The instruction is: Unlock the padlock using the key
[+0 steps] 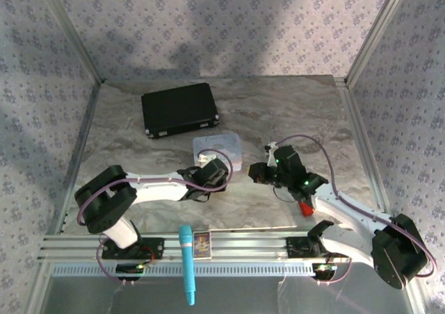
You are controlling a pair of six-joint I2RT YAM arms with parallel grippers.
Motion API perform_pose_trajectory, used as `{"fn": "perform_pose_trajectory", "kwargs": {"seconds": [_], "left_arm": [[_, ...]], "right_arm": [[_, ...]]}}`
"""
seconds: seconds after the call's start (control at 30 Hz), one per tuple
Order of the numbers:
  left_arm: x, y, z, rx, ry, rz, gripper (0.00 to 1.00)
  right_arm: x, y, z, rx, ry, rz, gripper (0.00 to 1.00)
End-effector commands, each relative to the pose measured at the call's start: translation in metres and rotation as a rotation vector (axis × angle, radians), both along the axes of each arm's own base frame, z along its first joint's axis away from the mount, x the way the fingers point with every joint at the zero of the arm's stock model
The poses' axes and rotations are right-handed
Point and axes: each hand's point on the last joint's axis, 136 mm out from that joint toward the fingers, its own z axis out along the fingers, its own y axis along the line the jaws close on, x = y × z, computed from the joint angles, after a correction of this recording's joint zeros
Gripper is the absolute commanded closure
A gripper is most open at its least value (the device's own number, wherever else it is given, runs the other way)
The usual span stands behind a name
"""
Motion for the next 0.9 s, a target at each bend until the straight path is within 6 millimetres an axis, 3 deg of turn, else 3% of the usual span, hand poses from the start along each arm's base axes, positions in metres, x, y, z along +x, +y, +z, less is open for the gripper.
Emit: {"fn": "perform_pose_trajectory", "kwargs": {"seconds": [0.0, 0.6, 0.87], "left_arm": [[0.002, 0.002, -0.01, 0.02, 0.007, 0.032, 0.68], [0.001, 0.005, -0.017, -0.146, 0.034, 0.194, 0.83], [0.002, 0.011, -0.001, -0.331, 0.056, 0.358, 0.83]], "right_arm": [[0.0, -0.002, -0.008, -0.004, 0.015, -0.002, 1.0], [-0.003, 0.0, -0.017, 0.025, 0.058, -0.012, 1.0], [-0.006, 0.01, -0.031, 0.205, 0.226, -0.087, 1.0]]}}
